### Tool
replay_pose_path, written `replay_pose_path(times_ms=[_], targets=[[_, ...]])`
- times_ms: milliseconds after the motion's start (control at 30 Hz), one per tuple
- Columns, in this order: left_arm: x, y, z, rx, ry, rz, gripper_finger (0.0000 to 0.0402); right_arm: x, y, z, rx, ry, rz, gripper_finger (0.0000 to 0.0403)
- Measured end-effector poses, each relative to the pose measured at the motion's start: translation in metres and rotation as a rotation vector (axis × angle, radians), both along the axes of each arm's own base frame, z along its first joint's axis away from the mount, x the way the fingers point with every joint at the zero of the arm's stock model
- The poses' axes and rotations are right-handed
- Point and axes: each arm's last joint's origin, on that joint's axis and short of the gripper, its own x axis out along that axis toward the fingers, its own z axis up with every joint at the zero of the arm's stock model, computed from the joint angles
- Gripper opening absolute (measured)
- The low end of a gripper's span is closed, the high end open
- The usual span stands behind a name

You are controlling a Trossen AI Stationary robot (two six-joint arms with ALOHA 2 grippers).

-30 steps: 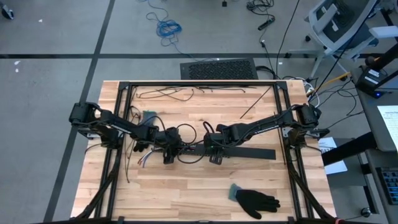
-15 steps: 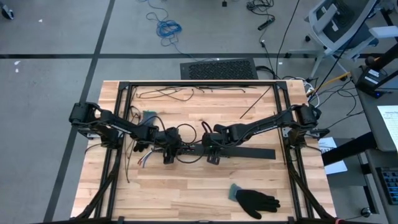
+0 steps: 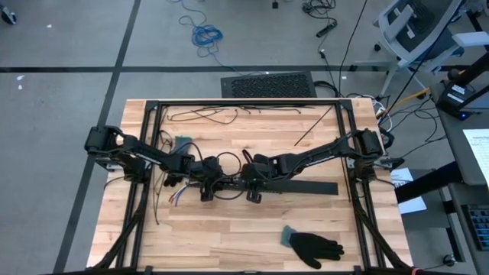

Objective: Ziptie cables
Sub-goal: Close the cable duct with the cable duct cover

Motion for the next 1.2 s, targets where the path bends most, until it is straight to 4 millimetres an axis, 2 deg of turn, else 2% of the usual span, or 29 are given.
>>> replay_pose_path(times_ms=[267,400,667,800,900,1000,1100,1200], targets=[[0.000,0.000,0.000,0.003,-0.001,0.001,0.0244,0.015,-0.006,-0.017,0.039,-0.076,-0.006,0.0107],[0.001,0.000,0.001,0.004,-0.015,0.007,0.0244,0.023,-0.013,-0.014,0.062,-0.167,-0.022,0.0107],[0.003,0.001,0.002,0.012,-0.024,0.026,0.0244,0.017,-0.033,0.017,0.065,-0.237,-0.068,0.0107],[0.002,0.000,0.001,0.016,-0.018,0.017,0.0244,0.013,-0.045,0.044,0.033,-0.321,-0.092,0.0107],[0.002,0.000,0.000,0.016,-0.013,0.017,0.0244,0.011,-0.053,0.055,-0.001,-0.351,-0.105,0.0104],[0.002,0.000,-0.001,0.017,-0.008,0.017,0.0244,0.008,-0.062,0.066,-0.016,-0.381,-0.120,0.0083],[0.002,0.000,-0.002,0.018,-0.004,0.016,0.0244,0.001,-0.069,0.081,-0.003,-0.404,-0.150,0.0031],[0.002,0.000,-0.002,0.018,-0.004,0.016,0.0244,-0.015,-0.068,0.103,0.011,-0.385,-0.174,0.0006]])
